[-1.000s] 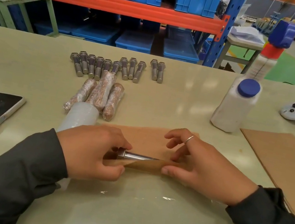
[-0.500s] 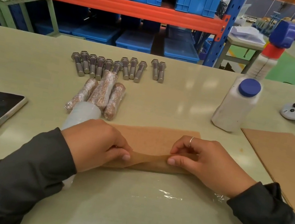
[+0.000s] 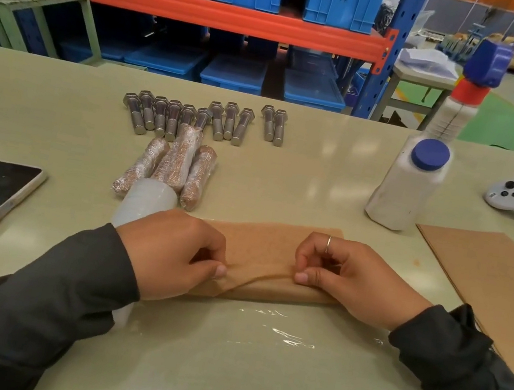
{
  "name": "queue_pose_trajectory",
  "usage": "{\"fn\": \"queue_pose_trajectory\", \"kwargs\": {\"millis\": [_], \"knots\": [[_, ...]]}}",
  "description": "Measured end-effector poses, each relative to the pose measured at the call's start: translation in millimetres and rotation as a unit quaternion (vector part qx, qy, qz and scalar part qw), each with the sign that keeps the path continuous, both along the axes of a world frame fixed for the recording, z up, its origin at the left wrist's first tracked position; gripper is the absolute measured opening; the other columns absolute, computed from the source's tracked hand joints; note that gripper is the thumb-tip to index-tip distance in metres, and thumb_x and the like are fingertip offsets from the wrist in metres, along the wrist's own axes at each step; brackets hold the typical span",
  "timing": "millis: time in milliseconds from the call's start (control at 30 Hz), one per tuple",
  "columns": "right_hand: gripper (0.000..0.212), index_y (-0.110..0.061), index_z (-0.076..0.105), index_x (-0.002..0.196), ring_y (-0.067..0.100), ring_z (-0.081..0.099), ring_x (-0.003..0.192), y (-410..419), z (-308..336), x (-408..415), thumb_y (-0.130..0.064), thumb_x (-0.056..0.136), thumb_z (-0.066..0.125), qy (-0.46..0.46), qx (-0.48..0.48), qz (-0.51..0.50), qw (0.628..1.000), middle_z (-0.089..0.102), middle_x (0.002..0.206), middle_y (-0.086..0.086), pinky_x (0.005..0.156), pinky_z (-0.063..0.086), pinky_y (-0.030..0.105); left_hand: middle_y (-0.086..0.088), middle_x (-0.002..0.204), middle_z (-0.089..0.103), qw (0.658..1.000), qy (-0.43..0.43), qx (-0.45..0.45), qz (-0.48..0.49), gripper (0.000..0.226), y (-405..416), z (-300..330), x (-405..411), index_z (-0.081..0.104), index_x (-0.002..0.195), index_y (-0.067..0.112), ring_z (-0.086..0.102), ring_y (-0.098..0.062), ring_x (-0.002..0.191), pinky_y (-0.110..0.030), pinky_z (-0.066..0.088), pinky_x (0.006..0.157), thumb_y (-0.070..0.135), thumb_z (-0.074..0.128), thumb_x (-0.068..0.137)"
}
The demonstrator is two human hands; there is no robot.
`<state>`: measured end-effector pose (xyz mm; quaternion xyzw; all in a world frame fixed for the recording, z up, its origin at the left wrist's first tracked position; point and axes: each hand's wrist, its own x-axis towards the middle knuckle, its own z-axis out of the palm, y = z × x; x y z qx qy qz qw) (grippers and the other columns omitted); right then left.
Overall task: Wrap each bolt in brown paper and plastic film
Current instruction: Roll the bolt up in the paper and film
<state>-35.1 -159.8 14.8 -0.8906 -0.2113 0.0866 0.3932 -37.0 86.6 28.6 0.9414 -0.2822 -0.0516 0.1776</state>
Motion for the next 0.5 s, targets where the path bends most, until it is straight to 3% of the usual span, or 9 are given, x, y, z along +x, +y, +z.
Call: {"fn": "queue_pose_trajectory", "kwargs": {"millis": [67, 133, 233, 333, 400, 500], "knots": [[0.024, -0.042, 0.062, 0.082, 0.006, 0.052, 0.068, 0, 1, -1, -0.019, 0.082, 0.069, -0.002, -0.004, 0.004, 1.0, 0.059, 0.068, -0.008, 0.069, 0.041, 0.019, 0.021, 0.064, 0.056, 1.0, 0.007, -0.01, -0.009, 0.015, 1, 1, -1, 0.057, 0.07, 0.037, 0.053, 0.009, 0.071, -0.005, 0.036, 0.062, 0.039, 0.058, 0.085], [0.037, -0.05, 0.056, 0.098, 0.001, 0.056, 0.08, -1, 2, -3, -0.025, 0.077, 0.074, 0.003, -0.014, 0.015, 1.0, 0.062, 0.079, -0.01, 0.076, 0.041, 0.012, 0.025, 0.072, 0.058, 0.999, 0.035, -0.027, -0.013, 0.015, 5, 2, -1, 0.061, 0.077, 0.041, 0.053, 0.013, 0.077, -0.007, 0.04, 0.067, 0.056, 0.059, 0.074], [0.057, -0.057, 0.042, 0.104, -0.012, 0.049, 0.097, 0, 3, -6, -0.036, 0.067, 0.08, -0.005, -0.066, 0.029, 0.997, 0.058, 0.093, -0.018, 0.081, 0.035, 0.002, 0.031, 0.094, 0.046, 0.997, 0.068, 0.025, -0.031, 0.053, 10, 1, -1, 0.047, 0.086, 0.051, 0.046, 0.014, 0.086, -0.014, 0.044, 0.078, 0.081, 0.055, 0.042], [0.058, -0.059, 0.039, 0.102, -0.011, 0.046, 0.098, 2, 4, -6, -0.037, 0.068, 0.08, -0.031, -0.099, 0.037, 0.994, 0.056, 0.095, -0.019, 0.085, 0.037, 0.007, 0.03, 0.093, 0.04, 0.995, 0.04, 0.073, -0.052, 0.053, 4, -6, -1, 0.042, 0.094, 0.046, 0.042, 0.012, 0.083, -0.008, 0.038, 0.074, 0.066, 0.071, 0.054], [0.059, -0.061, 0.036, 0.102, -0.012, 0.045, 0.097, 2, 5, -7, -0.039, 0.068, 0.079, -0.04, -0.112, 0.039, 0.992, 0.056, 0.093, -0.02, 0.085, 0.037, 0.009, 0.028, 0.084, 0.043, 0.998, 0.02, 0.054, -0.034, 0.046, 0, -7, 0, 0.04, 0.092, 0.044, 0.044, 0.011, 0.076, -0.004, 0.036, 0.069, 0.052, 0.075, 0.063], [0.058, -0.062, 0.035, 0.101, -0.013, 0.045, 0.097, 1, 6, -6, -0.043, 0.068, 0.078, -0.042, -0.123, 0.039, 0.991, 0.055, 0.09, -0.021, 0.085, 0.037, 0.01, 0.03, 0.079, 0.045, 1.0, 0.0, 0.029, -0.009, 0.037, 1, -8, 1, 0.052, 0.094, 0.039, 0.049, 0.008, 0.08, -0.003, 0.035, 0.072, 0.049, 0.075, 0.066]]}}
